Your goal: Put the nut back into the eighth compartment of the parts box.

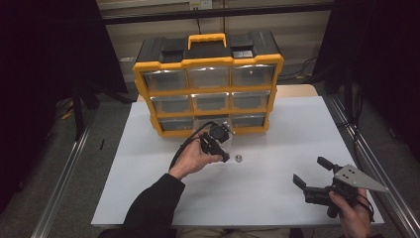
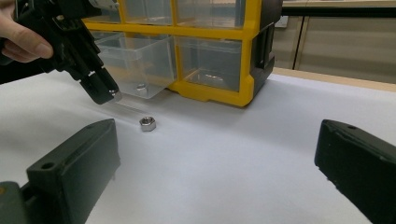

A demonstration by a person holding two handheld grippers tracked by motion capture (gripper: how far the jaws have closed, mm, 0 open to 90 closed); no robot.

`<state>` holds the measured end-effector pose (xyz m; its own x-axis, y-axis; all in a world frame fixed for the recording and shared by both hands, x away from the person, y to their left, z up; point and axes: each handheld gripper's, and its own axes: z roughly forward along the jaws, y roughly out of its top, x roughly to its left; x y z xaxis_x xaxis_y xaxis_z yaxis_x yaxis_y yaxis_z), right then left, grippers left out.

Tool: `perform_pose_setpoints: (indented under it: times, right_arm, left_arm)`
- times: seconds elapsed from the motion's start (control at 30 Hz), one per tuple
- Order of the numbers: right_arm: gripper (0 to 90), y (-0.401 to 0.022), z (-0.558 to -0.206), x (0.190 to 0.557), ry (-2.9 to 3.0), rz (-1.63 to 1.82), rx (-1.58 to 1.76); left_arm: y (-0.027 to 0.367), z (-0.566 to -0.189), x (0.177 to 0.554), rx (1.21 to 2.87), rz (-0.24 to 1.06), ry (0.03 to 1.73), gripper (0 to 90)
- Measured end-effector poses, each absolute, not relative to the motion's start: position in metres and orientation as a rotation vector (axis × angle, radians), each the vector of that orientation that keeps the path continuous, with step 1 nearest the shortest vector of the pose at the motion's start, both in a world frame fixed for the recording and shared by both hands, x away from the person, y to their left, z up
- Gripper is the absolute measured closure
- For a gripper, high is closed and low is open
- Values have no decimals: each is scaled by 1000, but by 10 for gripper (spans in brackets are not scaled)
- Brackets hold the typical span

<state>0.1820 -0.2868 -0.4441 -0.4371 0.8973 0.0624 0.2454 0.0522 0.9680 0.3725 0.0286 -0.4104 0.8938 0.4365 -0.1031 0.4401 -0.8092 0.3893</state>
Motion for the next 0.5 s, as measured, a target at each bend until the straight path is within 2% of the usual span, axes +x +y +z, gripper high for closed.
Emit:
perform_pose_setpoints:
  times: [0.5]
  right_arm:
    - [0, -287, -444, 182, 1743, 1414, 1149]
  left_arm:
    - [37, -394, 372, 2616, -26, 612, 702]
